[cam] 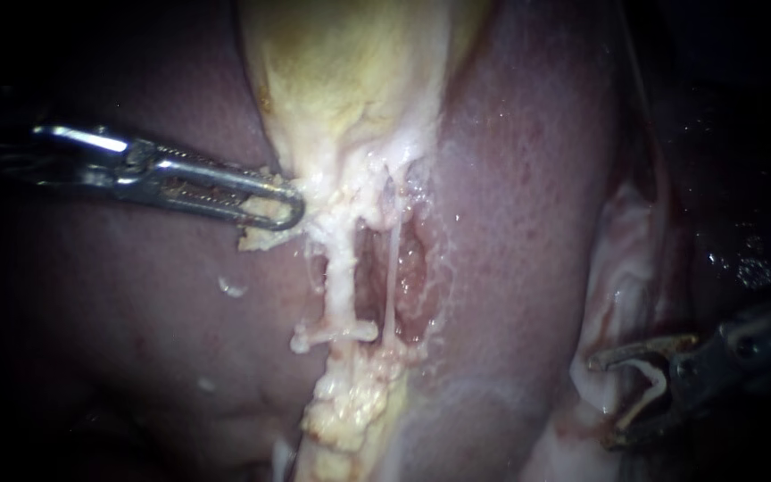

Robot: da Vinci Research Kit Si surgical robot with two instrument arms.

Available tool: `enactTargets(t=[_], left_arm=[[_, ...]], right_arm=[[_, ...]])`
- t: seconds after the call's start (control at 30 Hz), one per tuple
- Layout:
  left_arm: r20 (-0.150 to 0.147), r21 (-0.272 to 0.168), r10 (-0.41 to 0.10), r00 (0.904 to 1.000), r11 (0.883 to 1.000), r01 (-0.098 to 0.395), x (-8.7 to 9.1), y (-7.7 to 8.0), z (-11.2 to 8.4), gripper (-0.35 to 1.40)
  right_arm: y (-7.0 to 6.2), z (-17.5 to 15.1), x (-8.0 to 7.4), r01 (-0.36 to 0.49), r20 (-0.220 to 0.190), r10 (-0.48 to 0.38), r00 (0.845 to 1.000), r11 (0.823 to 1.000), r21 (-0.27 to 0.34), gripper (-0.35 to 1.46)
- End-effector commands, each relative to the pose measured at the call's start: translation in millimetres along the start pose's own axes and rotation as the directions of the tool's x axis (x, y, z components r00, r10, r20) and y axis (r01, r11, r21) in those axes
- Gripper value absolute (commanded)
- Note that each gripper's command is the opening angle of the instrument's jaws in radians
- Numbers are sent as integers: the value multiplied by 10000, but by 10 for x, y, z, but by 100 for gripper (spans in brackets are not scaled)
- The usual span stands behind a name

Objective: Clipping second clip left tube

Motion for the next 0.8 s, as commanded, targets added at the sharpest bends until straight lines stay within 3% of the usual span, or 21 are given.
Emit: enactTargets(t=[0.03, 0.13, 0.27, 0.43, 0.5, 0.6, 0.7, 0.8], left_arm=[[9, -13, -1, 10000, 10000, 1, 0, 1, -2, -35], [62, -100, -21, 10000, 9999, 21, 4, 4, -14, -35], [-67, 63, -122, 9999, 9999, 123, 22, 10, -55, -35], [-428, 199, -291, 9987, 9994, 300, 40, 16, -107, -35], [-498, 187, -402, 9979, 9990, 412, 41, 16, -118, -35], [-515, 210, -418, 9978, 9989, 430, 41, 17, -119, -35], [-537, 239, -425, 9977, 9988, 438, 40, 20, -115, -35], [-579, 245, -439, 9974, 9987, 454, 39, 24, -114, -35]], right_arm=[[0, 0, 0, -10, -3, 10, 10000, 10000, 5, 50], [0, 0, 0, -12, -3, 12, 10000, 10000, 3, 50], [0, 0, 1, -14, -3, 14, 10000, 10000, 2, 50], [1, 0, 1, -21, -3, 21, 10000, 10000, 2, 50], [1, 0, 2, -28, -4, 28, 10000, 10000, 2, 50], [3, -1, 5, -57, -38, 57, 10000, 10000, 4, 50], [7, -4, 13, -149, -418, 158, 9990, 9996, 226, 49], [15, -5, 25, -240, -1410, 346, 9894, 9968, 759, 48]])
